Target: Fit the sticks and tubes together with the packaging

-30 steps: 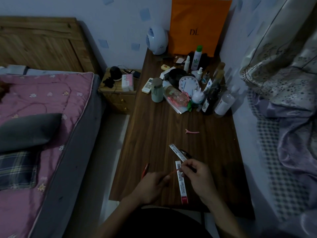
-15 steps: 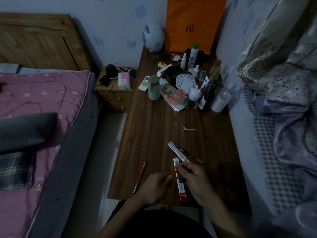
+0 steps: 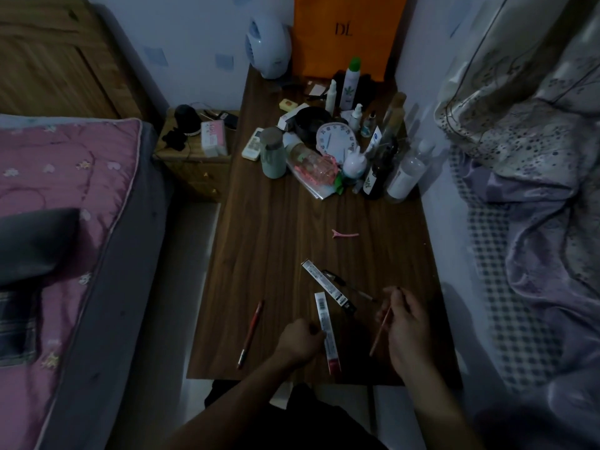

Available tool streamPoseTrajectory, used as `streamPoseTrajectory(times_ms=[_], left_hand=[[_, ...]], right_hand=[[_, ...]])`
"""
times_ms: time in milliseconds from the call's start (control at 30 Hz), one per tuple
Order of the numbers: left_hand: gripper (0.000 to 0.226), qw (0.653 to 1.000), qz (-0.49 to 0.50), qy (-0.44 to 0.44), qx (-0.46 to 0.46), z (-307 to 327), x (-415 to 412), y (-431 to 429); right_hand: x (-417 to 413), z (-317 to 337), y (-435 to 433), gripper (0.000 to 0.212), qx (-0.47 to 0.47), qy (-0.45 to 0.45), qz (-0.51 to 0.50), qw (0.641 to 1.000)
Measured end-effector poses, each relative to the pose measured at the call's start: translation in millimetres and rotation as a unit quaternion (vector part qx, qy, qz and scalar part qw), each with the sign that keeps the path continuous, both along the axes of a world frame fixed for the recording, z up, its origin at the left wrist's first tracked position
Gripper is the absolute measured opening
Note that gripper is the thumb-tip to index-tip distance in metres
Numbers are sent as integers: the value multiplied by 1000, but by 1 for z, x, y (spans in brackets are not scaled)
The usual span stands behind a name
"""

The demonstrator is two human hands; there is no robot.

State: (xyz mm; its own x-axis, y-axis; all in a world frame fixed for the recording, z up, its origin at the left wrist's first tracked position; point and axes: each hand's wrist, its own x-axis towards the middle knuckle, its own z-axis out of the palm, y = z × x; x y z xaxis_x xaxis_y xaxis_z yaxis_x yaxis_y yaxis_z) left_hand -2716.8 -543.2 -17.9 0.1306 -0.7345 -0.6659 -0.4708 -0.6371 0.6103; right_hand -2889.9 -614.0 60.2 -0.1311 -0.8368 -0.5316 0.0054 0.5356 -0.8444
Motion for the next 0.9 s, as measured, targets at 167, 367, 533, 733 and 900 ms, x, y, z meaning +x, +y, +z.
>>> streamPoseTrajectory(times_ms=[167, 367, 533, 733, 900], left_hand=[[25, 996, 65, -55, -10, -20, -13, -20], [45, 982, 27, -188, 9, -31, -25, -34], [22, 981, 23, -188, 28, -37, -24, -38], [17, 997, 54, -54, 3, -39, -15, -34], [19, 993, 77, 70, -51, -19, -9, -20]], right_hand=[[-4, -1, 6, 23, -1, -5, 24, 1000], [-5, -5, 9, 22, 7, 0, 49, 999], [-7, -9, 9, 25, 28, 8, 60, 998], [-7, -10, 8, 26, 39, -2, 67, 997], [-7, -12, 12, 28, 28, 3, 102, 994]])
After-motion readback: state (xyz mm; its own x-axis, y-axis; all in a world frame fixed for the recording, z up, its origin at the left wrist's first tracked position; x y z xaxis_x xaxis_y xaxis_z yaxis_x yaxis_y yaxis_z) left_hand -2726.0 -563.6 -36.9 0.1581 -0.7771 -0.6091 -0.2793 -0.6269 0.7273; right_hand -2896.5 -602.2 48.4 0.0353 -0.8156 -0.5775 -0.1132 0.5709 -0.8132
